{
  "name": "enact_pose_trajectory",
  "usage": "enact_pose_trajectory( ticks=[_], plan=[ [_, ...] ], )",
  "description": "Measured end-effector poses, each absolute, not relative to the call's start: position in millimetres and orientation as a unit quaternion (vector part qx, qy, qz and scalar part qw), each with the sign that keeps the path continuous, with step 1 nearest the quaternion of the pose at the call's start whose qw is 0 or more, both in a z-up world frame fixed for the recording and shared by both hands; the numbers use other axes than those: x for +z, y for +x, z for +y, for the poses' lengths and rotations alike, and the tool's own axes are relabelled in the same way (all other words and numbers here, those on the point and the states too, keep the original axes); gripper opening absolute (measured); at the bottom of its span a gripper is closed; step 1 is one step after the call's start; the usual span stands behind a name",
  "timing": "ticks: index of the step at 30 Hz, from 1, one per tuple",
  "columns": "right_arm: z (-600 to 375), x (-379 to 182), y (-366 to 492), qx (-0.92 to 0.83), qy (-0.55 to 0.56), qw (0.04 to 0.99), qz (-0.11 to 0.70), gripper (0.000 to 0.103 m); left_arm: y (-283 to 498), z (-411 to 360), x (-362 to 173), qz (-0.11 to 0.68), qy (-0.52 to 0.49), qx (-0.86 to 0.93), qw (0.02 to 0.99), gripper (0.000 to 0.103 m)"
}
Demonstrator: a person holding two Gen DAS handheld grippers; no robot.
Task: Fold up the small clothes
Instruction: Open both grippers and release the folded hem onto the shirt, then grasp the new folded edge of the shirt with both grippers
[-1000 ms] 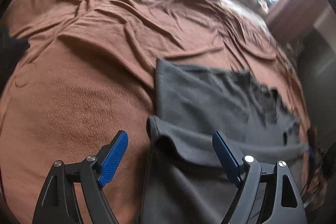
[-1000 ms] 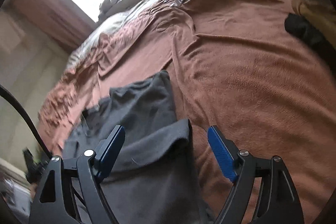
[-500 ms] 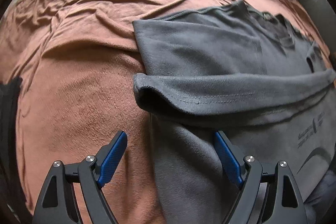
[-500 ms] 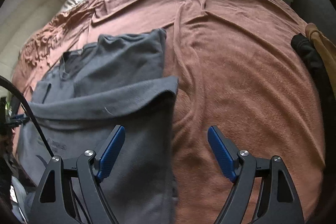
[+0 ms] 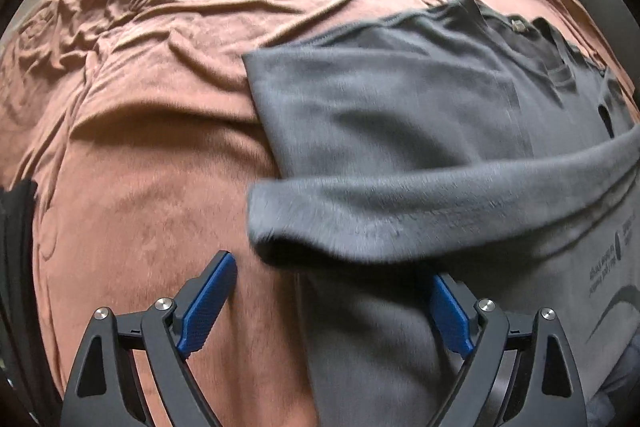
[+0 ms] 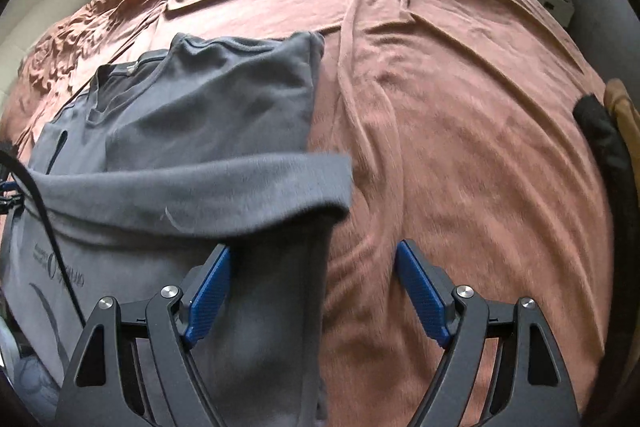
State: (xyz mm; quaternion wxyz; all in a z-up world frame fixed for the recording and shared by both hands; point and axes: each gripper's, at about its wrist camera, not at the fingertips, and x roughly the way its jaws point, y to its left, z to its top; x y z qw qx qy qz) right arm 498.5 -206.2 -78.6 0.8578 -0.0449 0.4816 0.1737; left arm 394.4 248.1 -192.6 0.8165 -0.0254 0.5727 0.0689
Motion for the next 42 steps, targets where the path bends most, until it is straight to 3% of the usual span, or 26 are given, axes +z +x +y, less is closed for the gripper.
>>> enact_pose_trajectory(
  ticks=[6, 9, 14, 16, 21, 23, 29, 34, 42],
  plan=[
    [-196.4, -80.9, 520.4, 0.169, -0.043, 0.867, 0.466, 0.08, 414.7, 254.2, -185.3, 0.543, -0.018, 0.087, 0.835, 0.092],
    [-194.2, -81.4, 528.5, 0.166, -0.037, 0.872, 0.459, 0.077, 424.3, 263.8, -183.6, 0.533, -0.047, 0.093, 0.84, 0.086],
    [-196.8, -82.3, 541.2, 0.165, -0.001, 0.875, 0.455, 0.06, 431.5, 282.1, -178.4, 0.513, -0.109, 0.106, 0.845, 0.064],
    [-198.6, -81.2, 540.1, 0.174, 0.015, 0.876, 0.45, 0.053, 429.7, 285.2, -173.1, 0.502, -0.132, 0.102, 0.849, 0.061],
    [-204.7, -83.5, 533.8, 0.195, 0.027, 0.874, 0.445, 0.052, 425.0, 283.2, -170.2, 0.496, -0.141, 0.084, 0.853, 0.052],
    [-207.9, -84.5, 533.8, 0.199, 0.03, 0.872, 0.446, 0.048, 424.8, 282.1, -174.4, 0.503, -0.14, 0.078, 0.849, 0.038],
    [-217.4, -82.4, 532.6, 0.208, 0.043, 0.871, 0.444, 0.033, 417.3, 289.6, -172.8, 0.49, -0.158, 0.083, 0.853, 0.014],
    [-216.6, -76.3, 526.3, 0.21, 0.04, 0.878, 0.429, 0.014, 410.1, 290.0, -164.7, 0.476, -0.158, 0.083, 0.861, 0.009],
    [-218.6, -63.5, 509.1, 0.206, 0.037, 0.889, 0.408, 0.01, 397.7, 285.4, -144.5, 0.45, -0.15, 0.091, 0.875, 0.007]
  ],
)
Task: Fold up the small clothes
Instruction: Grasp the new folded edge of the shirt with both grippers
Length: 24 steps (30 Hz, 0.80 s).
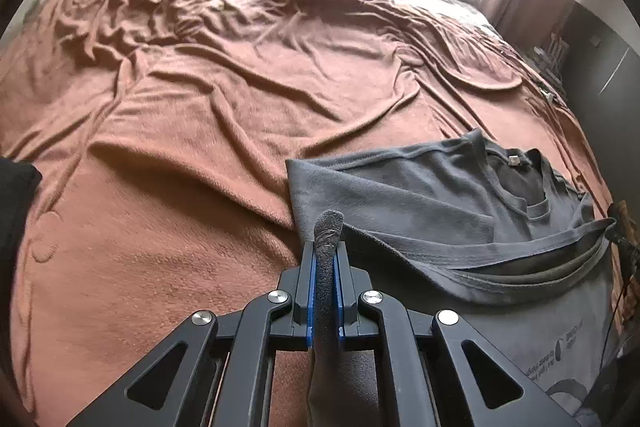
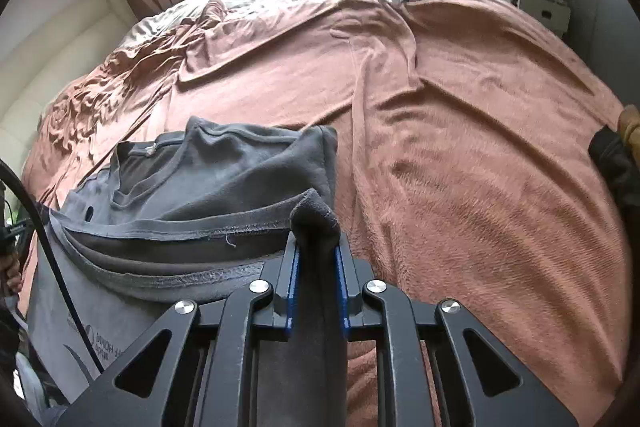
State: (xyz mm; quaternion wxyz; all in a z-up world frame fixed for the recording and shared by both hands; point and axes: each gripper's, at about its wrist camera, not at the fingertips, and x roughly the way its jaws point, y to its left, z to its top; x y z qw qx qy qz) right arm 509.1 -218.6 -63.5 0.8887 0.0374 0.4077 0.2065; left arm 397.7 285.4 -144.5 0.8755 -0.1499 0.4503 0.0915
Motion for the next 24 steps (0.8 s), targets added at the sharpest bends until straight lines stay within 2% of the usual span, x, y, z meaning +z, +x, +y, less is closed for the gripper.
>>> enact_pose_trajectory(
  ticks=[12, 19, 22, 24],
  plan=[
    [-232.8, -36.4, 507.4, 0.206, 0.084, 0.898, 0.379, 0.006, 397.5, 289.2, -107.8, 0.416, -0.147, 0.097, 0.892, 0.006],
    [-225.1, -54.6, 534.1, 0.204, 0.097, 0.887, 0.403, 0.006, 413.6, 299.7, -131.4, 0.438, -0.154, 0.106, 0.879, 0.006],
    [-219.3, -71.9, 546.0, 0.208, 0.1, 0.87, 0.435, 0.011, 418.5, 302.1, -152.1, 0.46, -0.154, 0.107, 0.868, 0.006],
    [-220.0, -79.8, 547.5, 0.203, 0.106, 0.868, 0.441, 0.025, 420.4, 302.9, -163.4, 0.47, -0.153, 0.108, 0.862, 0.006]
  ],
)
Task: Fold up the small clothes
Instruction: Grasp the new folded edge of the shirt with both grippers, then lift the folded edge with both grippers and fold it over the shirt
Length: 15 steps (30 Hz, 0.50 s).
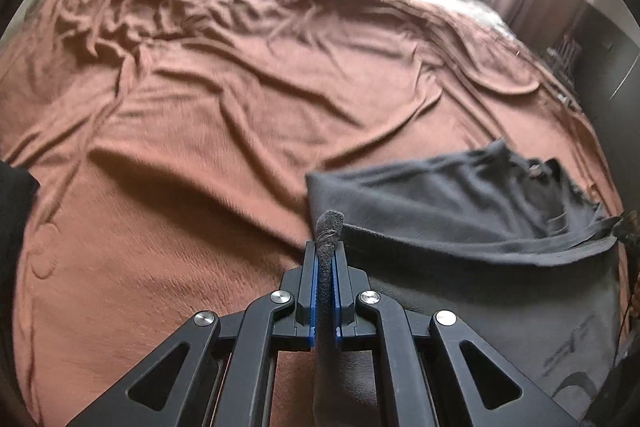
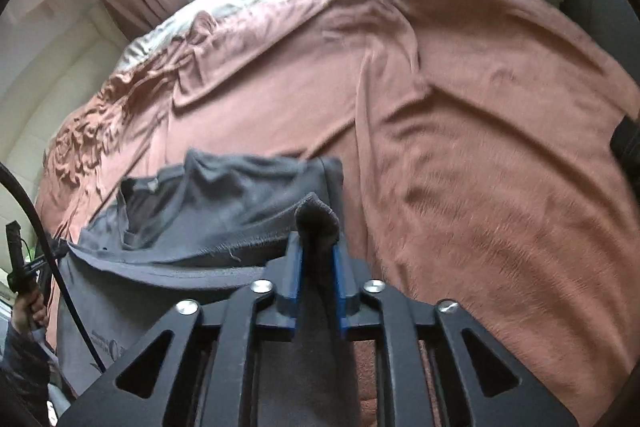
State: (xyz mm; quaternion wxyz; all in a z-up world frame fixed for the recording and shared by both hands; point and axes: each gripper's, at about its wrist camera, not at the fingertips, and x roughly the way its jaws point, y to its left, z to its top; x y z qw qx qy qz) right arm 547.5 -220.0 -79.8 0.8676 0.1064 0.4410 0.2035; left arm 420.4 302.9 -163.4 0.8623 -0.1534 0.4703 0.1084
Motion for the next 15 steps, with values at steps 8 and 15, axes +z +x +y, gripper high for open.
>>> enact_pose_trajectory(
  ticks=[8, 15],
  plan=[
    [-228.9, -64.1, 542.3, 0.224, 0.106, 0.873, 0.42, 0.069, 423.0, 304.8, -175.2, 0.476, -0.158, 0.108, 0.858, 0.006],
    [-221.5, -73.2, 537.3, 0.231, 0.041, 0.863, 0.448, 0.069, 419.2, 305.3, -171.0, 0.475, -0.157, 0.109, 0.859, 0.006]
  ],
)
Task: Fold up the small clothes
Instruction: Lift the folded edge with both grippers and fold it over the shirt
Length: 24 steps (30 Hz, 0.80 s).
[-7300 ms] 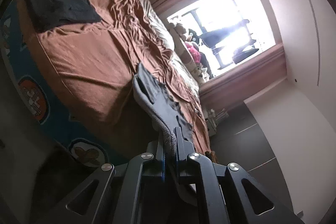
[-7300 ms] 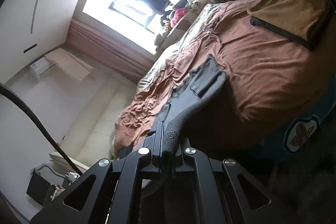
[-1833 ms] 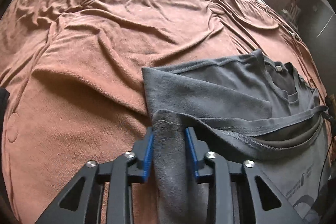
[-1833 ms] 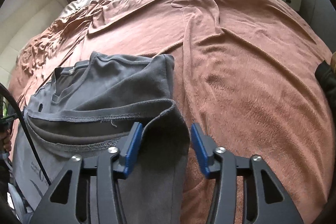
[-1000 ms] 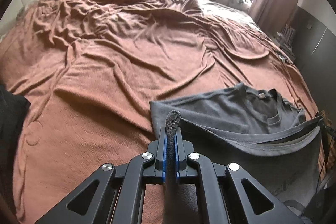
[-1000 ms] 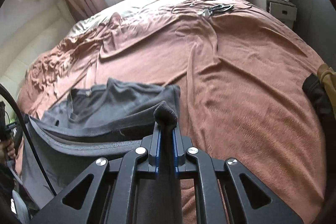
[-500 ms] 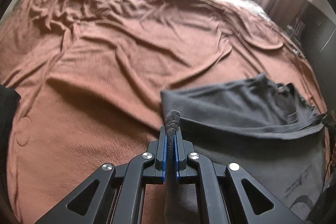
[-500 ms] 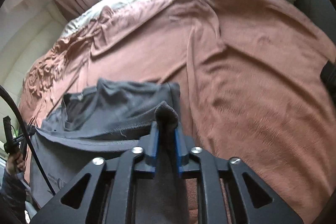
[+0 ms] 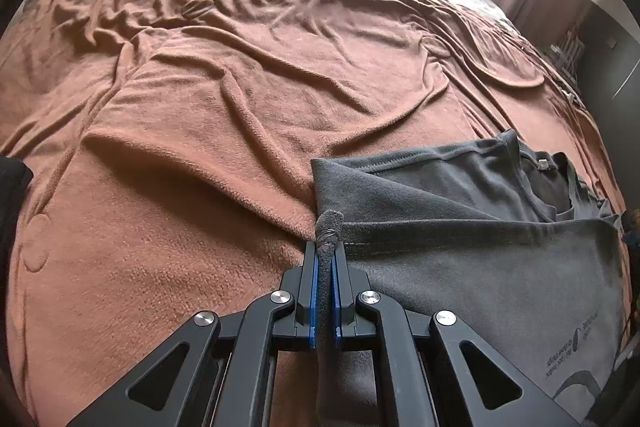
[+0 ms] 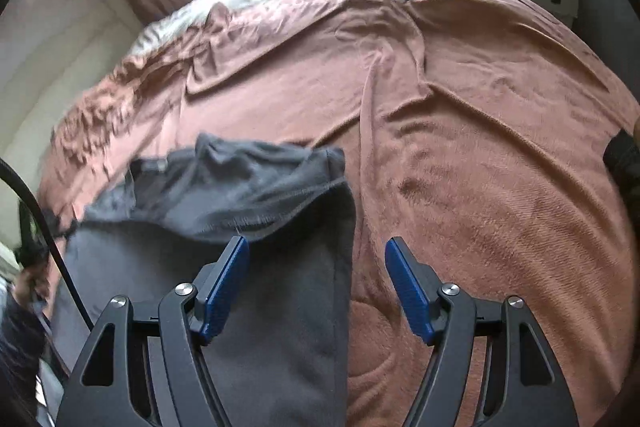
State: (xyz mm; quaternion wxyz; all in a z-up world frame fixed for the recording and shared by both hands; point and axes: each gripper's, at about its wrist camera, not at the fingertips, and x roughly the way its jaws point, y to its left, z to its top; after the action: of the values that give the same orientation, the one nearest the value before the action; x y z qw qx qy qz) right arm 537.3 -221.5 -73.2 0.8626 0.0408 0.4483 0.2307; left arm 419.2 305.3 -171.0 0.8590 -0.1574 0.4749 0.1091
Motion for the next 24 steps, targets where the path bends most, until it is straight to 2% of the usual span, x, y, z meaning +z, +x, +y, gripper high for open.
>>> enact_pose_trajectory(
  ticks=[4, 6, 8, 9, 11, 15, 24],
  plan=[
    [-207.1, -82.5, 551.9, 0.211, 0.015, 0.864, 0.457, 0.067, 418.6, 304.8, -170.2, 0.476, -0.156, 0.11, 0.859, 0.006],
    [-202.7, -85.4, 563.6, 0.205, 0.017, 0.867, 0.454, 0.055, 418.4, 304.3, -169.7, 0.476, -0.153, 0.111, 0.859, 0.006],
    [-200.9, -86.7, 571.1, 0.204, 0.026, 0.868, 0.452, 0.034, 417.5, 303.1, -168.2, 0.476, -0.151, 0.112, 0.859, 0.006],
    [-199.7, -86.2, 573.9, 0.205, 0.028, 0.869, 0.45, 0.029, 417.0, 302.7, -167.2, 0.476, -0.15, 0.112, 0.86, 0.006],
    [-194.7, -85.9, 571.2, 0.198, 0.014, 0.875, 0.442, 0.012, 415.1, 301.8, -163.9, 0.474, -0.148, 0.112, 0.861, 0.006],
    [-196.2, -76.0, 555.3, 0.182, -0.003, 0.887, 0.425, 0.005, 407.6, 299.8, -153.2, 0.466, -0.148, 0.11, 0.865, 0.006],
    [-199.8, -34.9, 514.4, 0.19, -0.008, 0.906, 0.378, 0.003, 394.4, 287.7, -120.7, 0.445, -0.143, 0.108, 0.877, 0.006]
  ],
)
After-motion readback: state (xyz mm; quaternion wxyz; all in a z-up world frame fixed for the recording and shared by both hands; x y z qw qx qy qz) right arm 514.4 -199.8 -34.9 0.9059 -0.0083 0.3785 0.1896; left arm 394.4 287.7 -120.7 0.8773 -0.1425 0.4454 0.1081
